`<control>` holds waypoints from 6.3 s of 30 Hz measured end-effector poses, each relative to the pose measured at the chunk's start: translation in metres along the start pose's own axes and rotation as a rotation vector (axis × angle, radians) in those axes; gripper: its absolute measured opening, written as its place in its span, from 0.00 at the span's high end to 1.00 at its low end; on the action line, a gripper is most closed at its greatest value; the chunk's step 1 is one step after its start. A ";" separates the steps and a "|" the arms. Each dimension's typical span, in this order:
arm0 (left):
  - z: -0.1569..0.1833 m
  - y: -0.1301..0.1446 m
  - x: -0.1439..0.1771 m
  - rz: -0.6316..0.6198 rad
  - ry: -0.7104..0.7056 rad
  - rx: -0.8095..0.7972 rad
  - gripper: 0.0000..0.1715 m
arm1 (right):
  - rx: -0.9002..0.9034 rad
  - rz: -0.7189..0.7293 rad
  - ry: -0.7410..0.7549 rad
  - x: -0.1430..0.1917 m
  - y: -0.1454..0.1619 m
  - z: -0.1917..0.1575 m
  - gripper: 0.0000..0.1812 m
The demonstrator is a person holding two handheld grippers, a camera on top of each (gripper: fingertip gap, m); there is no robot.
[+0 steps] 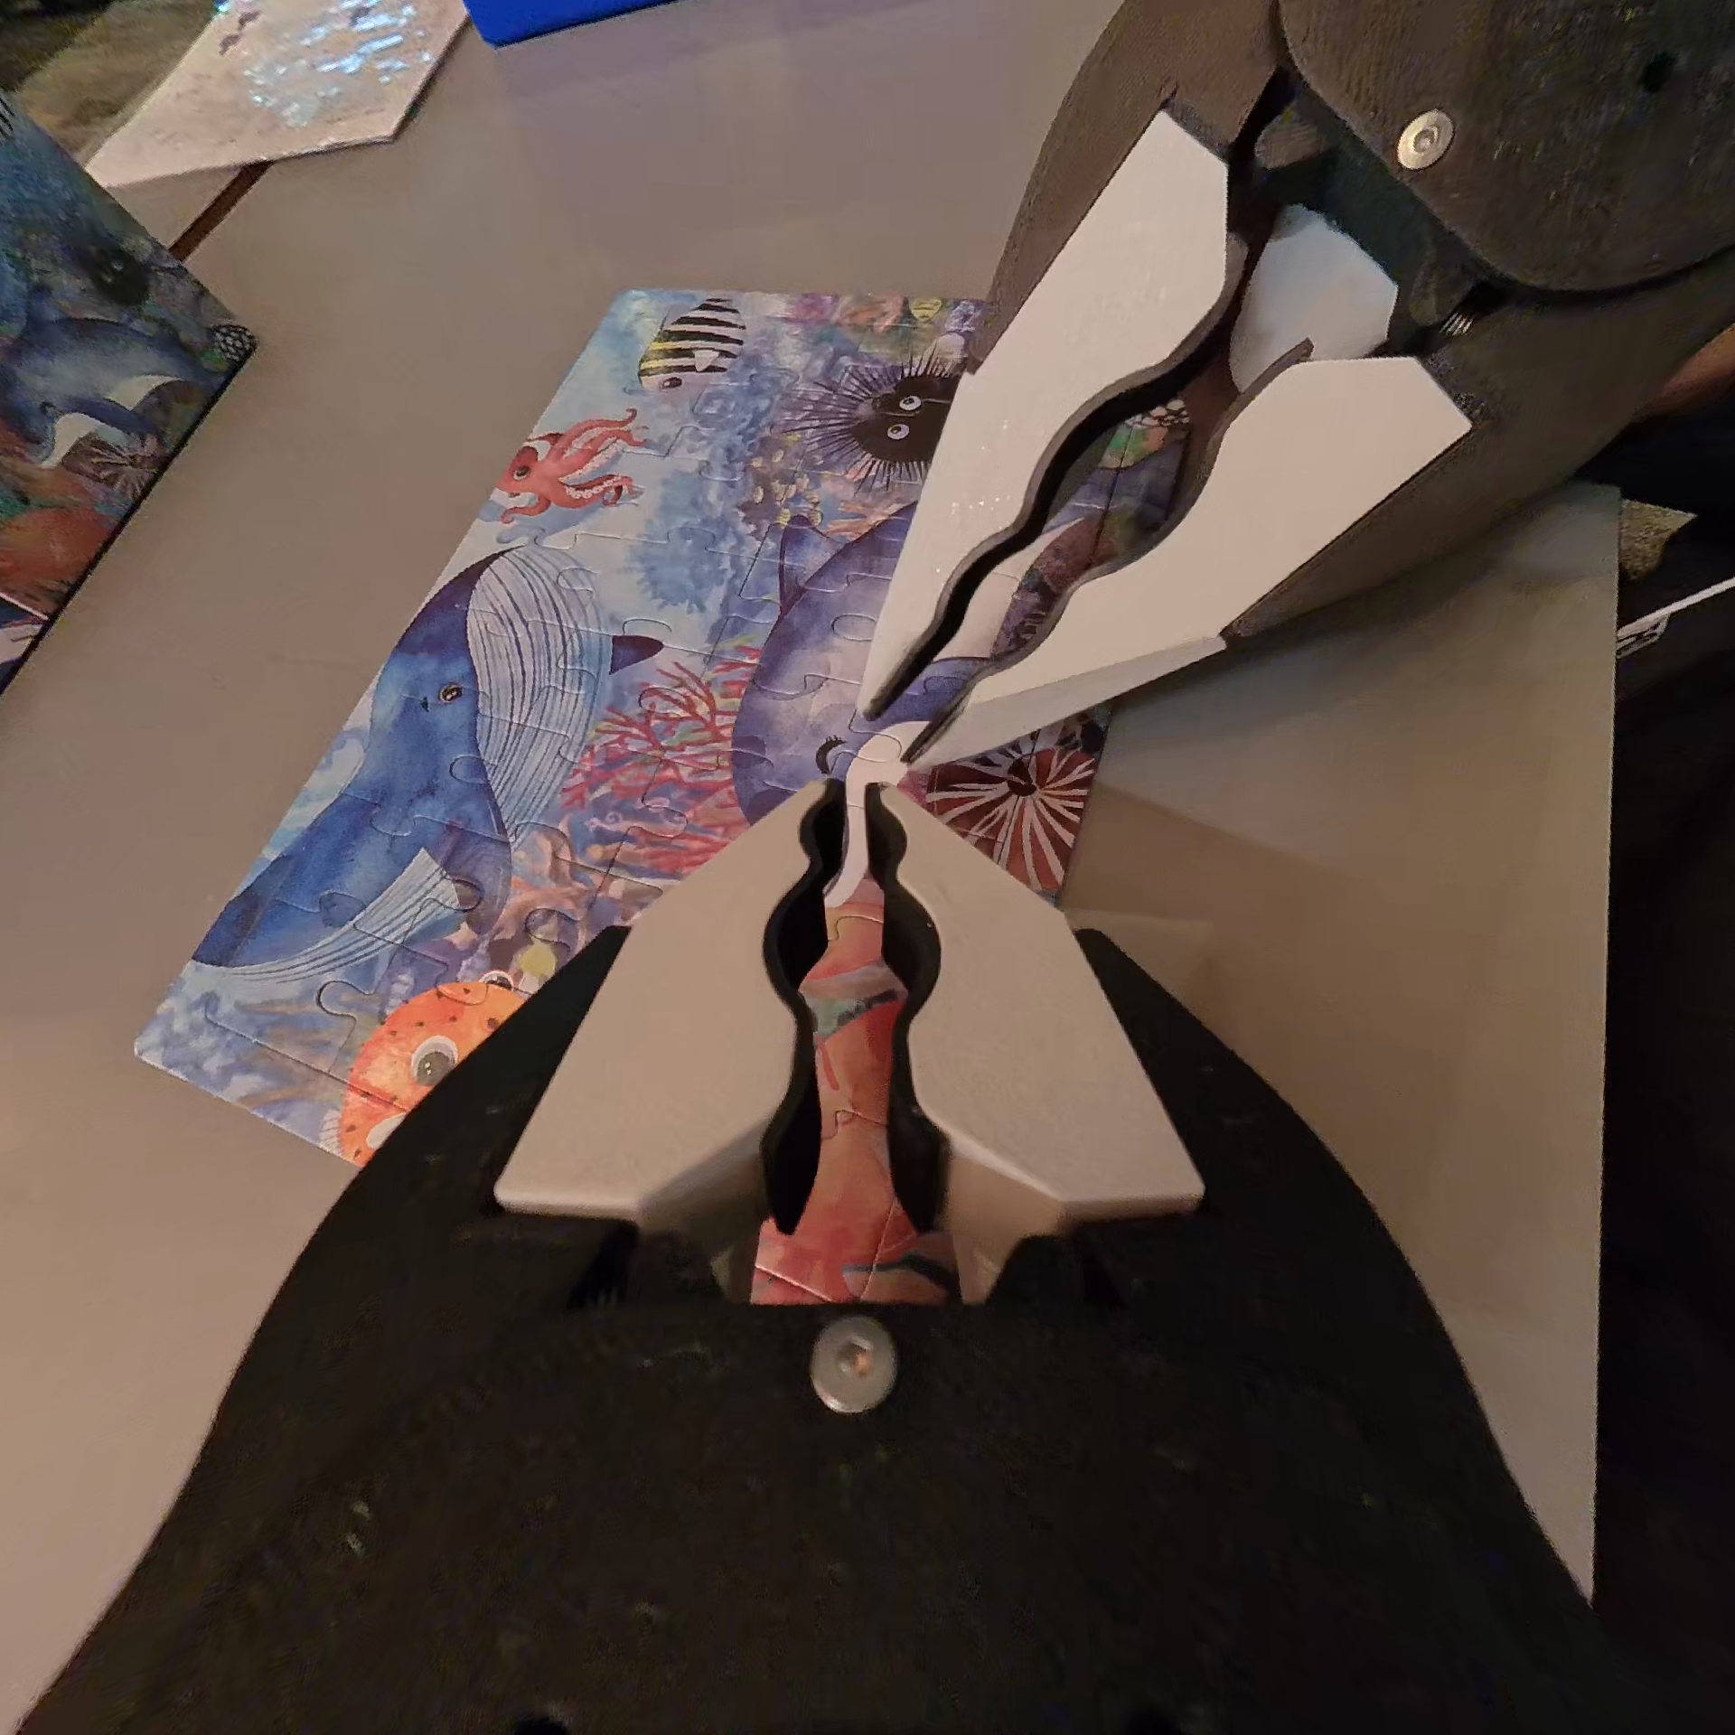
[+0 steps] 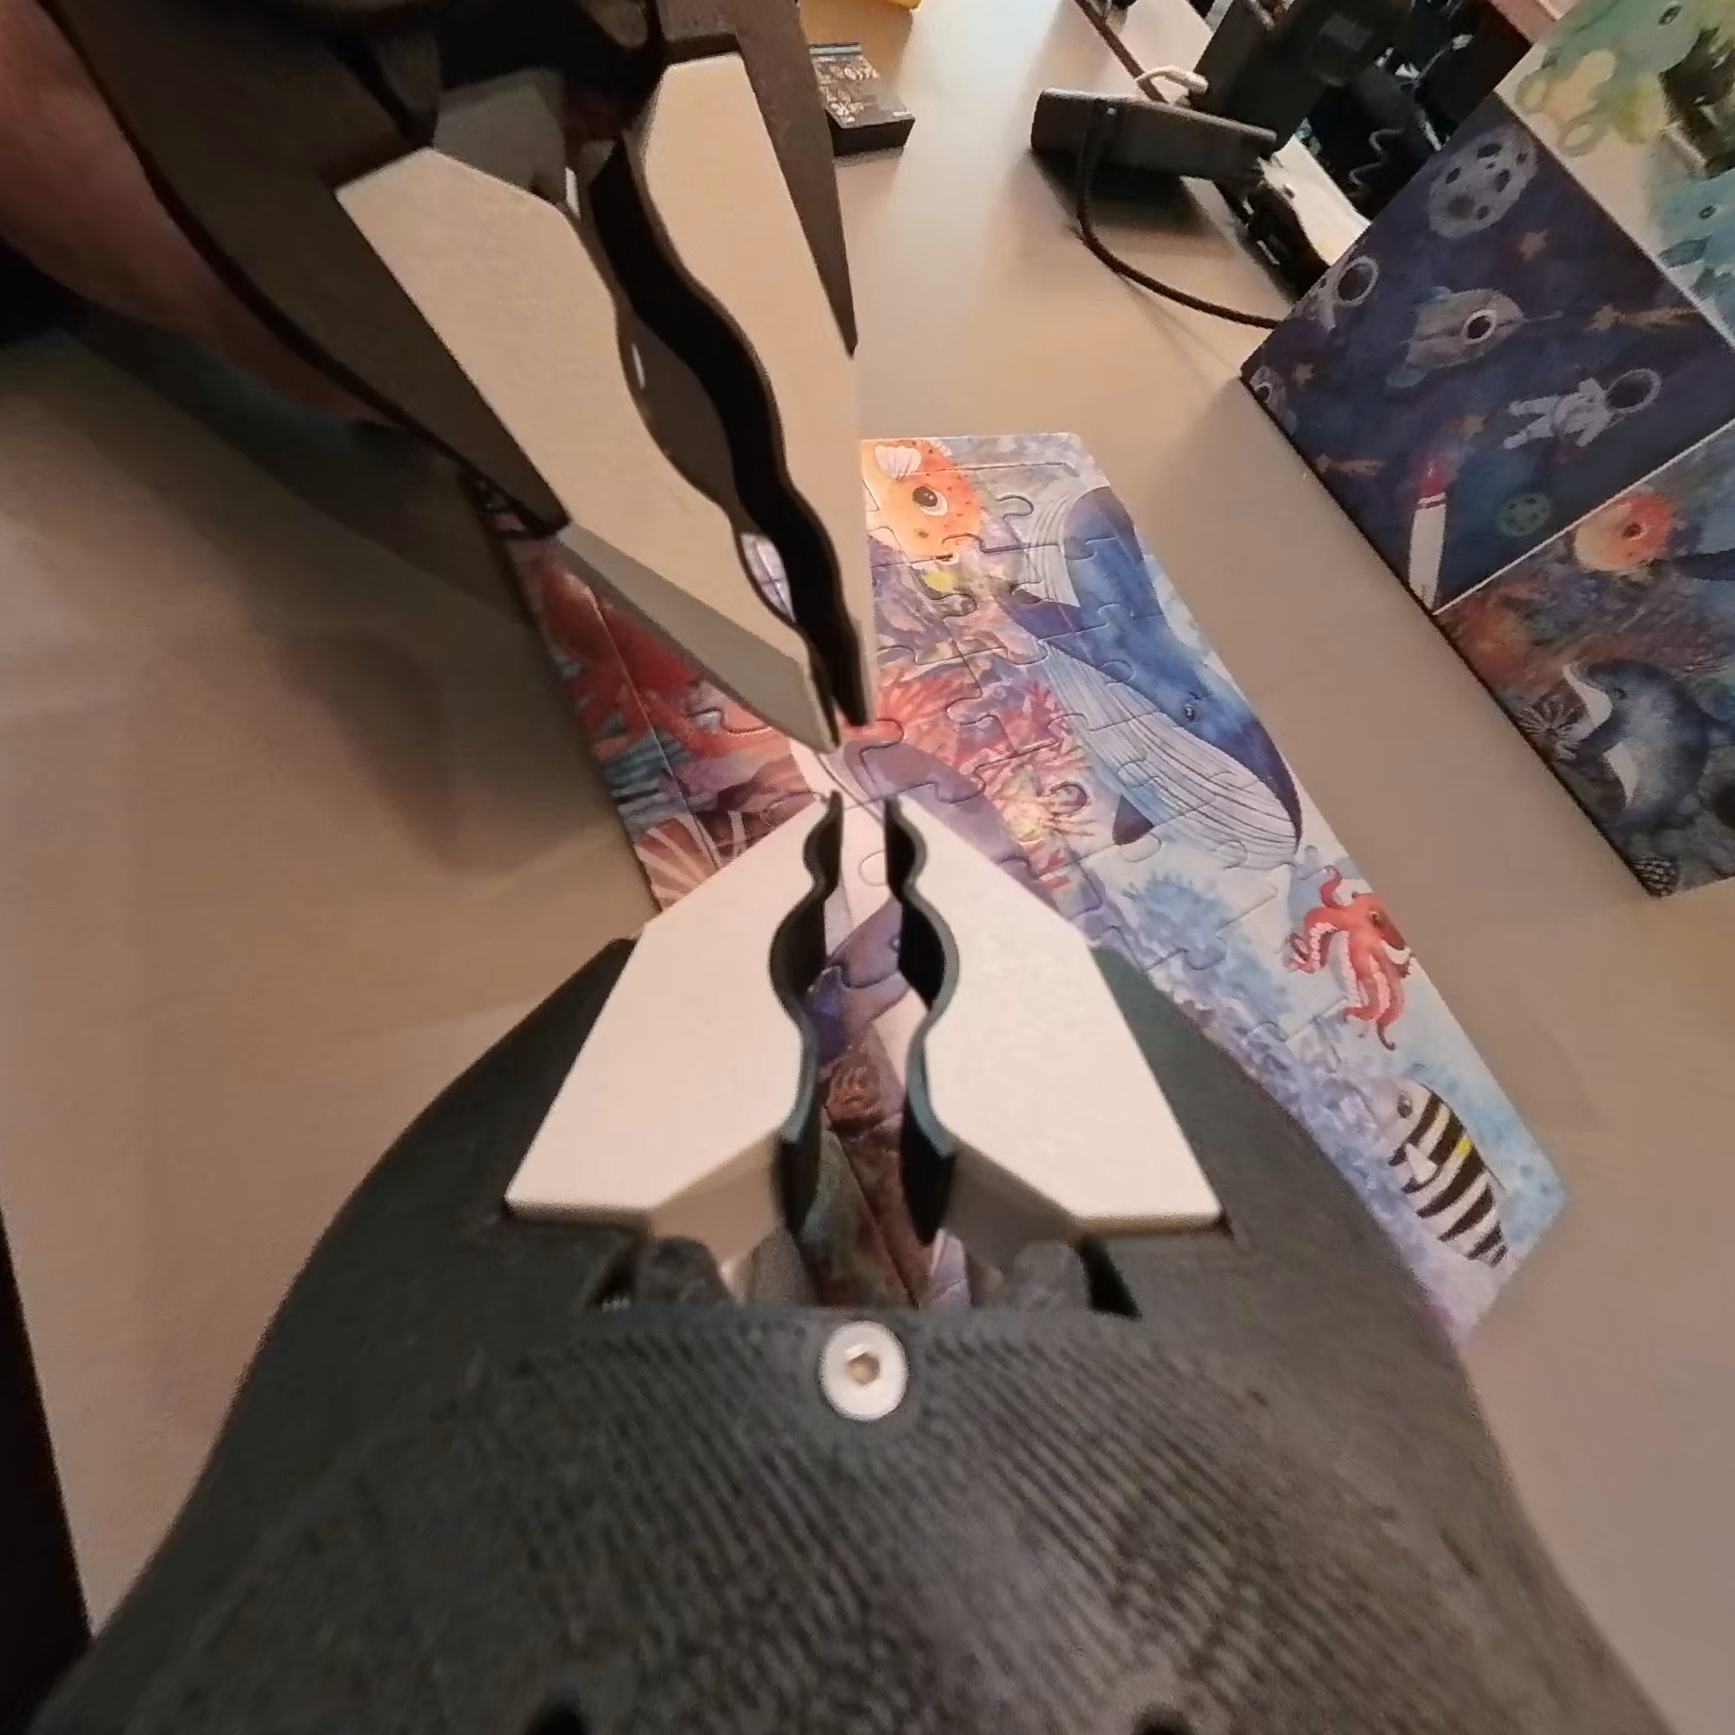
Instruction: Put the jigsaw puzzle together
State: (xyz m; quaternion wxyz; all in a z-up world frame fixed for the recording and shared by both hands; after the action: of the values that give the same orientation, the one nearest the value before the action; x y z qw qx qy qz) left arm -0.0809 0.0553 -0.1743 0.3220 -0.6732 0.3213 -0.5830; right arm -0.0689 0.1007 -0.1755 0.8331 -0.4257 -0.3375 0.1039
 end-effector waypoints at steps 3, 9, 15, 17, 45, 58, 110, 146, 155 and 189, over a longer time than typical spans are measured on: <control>0.000 0.000 0.000 0.003 0.002 0.005 0.97 | 0.012 -0.002 -0.003 0.000 0.000 -0.001 0.99; -0.002 0.002 -0.001 -0.011 -0.007 0.009 0.94 | 0.041 -0.010 0.013 -0.001 0.001 -0.003 0.98; -0.002 0.001 0.000 -0.010 -0.006 0.009 0.91 | 0.055 0.010 0.042 -0.001 -0.001 0.000 0.97; -0.002 0.001 -0.001 -0.012 -0.005 0.007 0.90 | 0.051 0.012 0.025 0.000 -0.001 -0.001 1.00; -0.017 0.018 0.025 -0.046 -0.099 0.107 0.64 | -0.219 -0.091 0.155 0.048 0.057 0.061 0.63; -0.018 0.064 0.059 -0.239 -0.218 0.176 0.28 | -0.404 -0.255 -0.014 0.087 0.115 0.067 0.43; -0.196 0.000 0.028 0.020 -0.057 0.443 0.67 | -0.316 -0.015 0.099 -0.036 0.020 0.236 0.76; -0.239 0.059 -0.001 -0.190 -0.315 0.373 1.00 | -0.420 -0.271 0.120 -0.129 0.049 0.203 1.00; -0.238 0.059 -0.002 -0.212 -0.355 0.324 1.00 | -0.474 -0.443 0.270 -0.095 0.090 0.245 1.00; -0.237 0.059 -0.003 -0.231 -0.389 0.276 1.00 | -0.368 -0.274 0.084 -0.110 0.050 0.201 1.00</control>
State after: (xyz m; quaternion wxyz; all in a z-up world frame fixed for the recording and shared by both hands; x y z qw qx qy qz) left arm -0.3201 0.0092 -0.1965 0.3977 -0.7547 0.0919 -0.5137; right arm -0.2765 0.2087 -0.1843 0.7612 -0.5246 -0.3701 -0.0912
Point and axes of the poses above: each gripper's, where its closed fingertips meet, x back along the fingers, y out of its underside, z = x × y across the jaws, the point moved 3 cm from there along x, back along the fingers, and after that the axes turned 6 degrees about y, right-handed, at the moved point
